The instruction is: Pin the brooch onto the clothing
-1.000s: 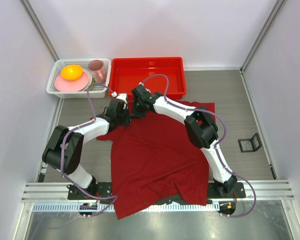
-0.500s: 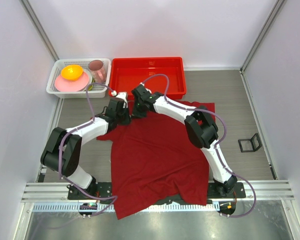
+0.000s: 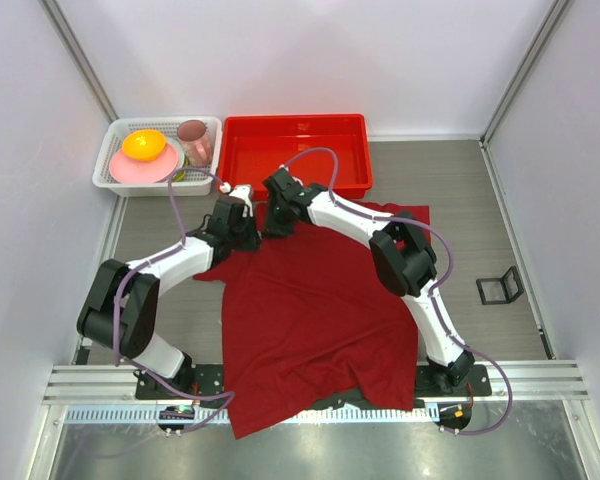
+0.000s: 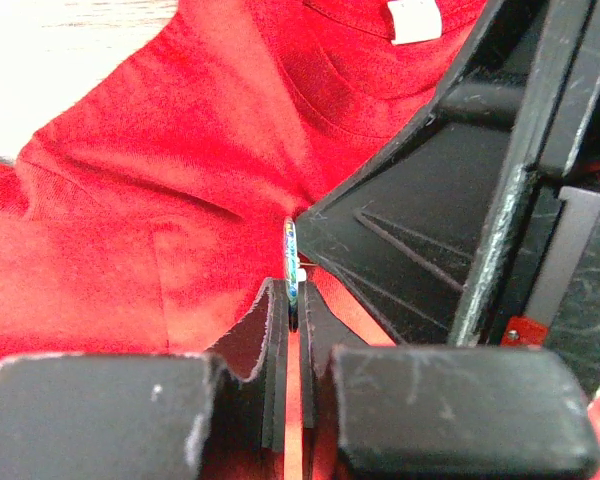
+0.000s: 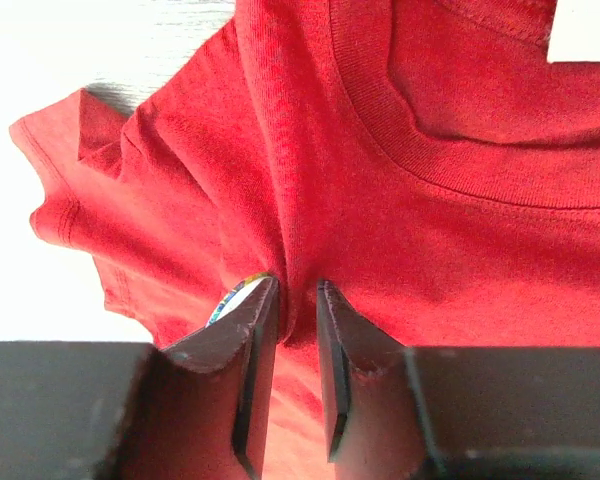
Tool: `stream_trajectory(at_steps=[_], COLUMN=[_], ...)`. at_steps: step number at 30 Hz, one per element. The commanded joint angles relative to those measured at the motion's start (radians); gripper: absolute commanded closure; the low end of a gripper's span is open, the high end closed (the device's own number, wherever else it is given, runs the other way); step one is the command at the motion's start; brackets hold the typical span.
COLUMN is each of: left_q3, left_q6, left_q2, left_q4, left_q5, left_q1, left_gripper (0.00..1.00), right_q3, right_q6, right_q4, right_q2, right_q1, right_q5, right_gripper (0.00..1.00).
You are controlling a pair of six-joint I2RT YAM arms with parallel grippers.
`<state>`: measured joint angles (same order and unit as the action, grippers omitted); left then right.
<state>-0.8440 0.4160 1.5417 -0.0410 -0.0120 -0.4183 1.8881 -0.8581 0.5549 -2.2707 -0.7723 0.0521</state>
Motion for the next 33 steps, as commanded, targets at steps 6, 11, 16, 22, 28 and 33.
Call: stream_trajectory(at_steps=[6,11,16,22,28,33], left_q3=[0.017,0.025,0.025,0.026,0.025,0.028], left_q6=[0.043,0.056,0.061,0.063,0.069,0.081], left_q2=[-0.068,-0.065,-0.061,-0.065,-0.069,-0.071], left_q4=[0.082,0.093,0.101,0.092,0.079,0.09], left_q5=[-0.098,-0.114,-0.126,-0.121,-0.135,-0.154], left_q1=[-0.004,0.009,0.015,0.026,0.044,0.047], left_gripper=[1.0,1.0,1.0,1.0,1.0,1.0], right_q3=[0.022,-0.021,-0.087,-0.156,-0.274,-0.346], right_q6=[0.05,0.082,0.1,0.152,0.231,0.255], right_q4=[-0.104,-0.185,-0.262,-0.274,-0.253,-0.228], right_q2=[0.056,0.094,0.131,0.184,0.27,0.252], right_q1=[0.016,0.037,0.076,0.114,0.139,0.134], right_q5=[0.083,0.182,0.284,0.316,0.285,0.284], right_gripper=[0.53,0.31,0.27,0.27,0.43,0.62])
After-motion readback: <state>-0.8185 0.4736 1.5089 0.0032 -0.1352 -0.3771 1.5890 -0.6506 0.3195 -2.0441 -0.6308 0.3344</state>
